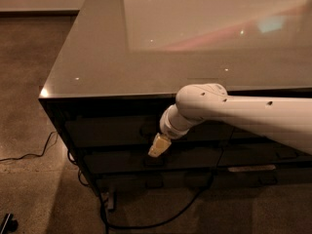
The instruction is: Open top drawer
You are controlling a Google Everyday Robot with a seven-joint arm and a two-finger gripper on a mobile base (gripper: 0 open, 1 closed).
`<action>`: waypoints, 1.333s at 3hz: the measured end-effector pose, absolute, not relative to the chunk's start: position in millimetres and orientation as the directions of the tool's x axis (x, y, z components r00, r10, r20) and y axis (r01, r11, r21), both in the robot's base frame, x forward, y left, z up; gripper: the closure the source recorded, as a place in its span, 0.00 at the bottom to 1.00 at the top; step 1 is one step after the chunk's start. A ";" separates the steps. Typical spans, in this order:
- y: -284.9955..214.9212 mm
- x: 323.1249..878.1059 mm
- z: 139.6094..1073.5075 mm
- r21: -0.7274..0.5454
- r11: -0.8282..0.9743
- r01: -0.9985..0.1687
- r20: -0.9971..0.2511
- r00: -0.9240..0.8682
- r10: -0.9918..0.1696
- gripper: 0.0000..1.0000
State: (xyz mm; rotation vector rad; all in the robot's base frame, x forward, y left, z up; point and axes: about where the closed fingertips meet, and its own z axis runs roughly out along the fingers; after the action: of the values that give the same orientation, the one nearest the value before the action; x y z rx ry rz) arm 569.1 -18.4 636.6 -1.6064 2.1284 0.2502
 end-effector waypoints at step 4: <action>-23.6 560.1 652.0 -0.121 0.300 -0.946 -0.463 -0.214 -0.860 1.00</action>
Offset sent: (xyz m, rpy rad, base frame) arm -0.0281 -0.0185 -0.0041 -0.0002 0.0362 -0.0032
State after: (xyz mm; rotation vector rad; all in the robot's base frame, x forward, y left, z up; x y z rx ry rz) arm 560.1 -23.6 652.0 -1.6078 2.1297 0.2599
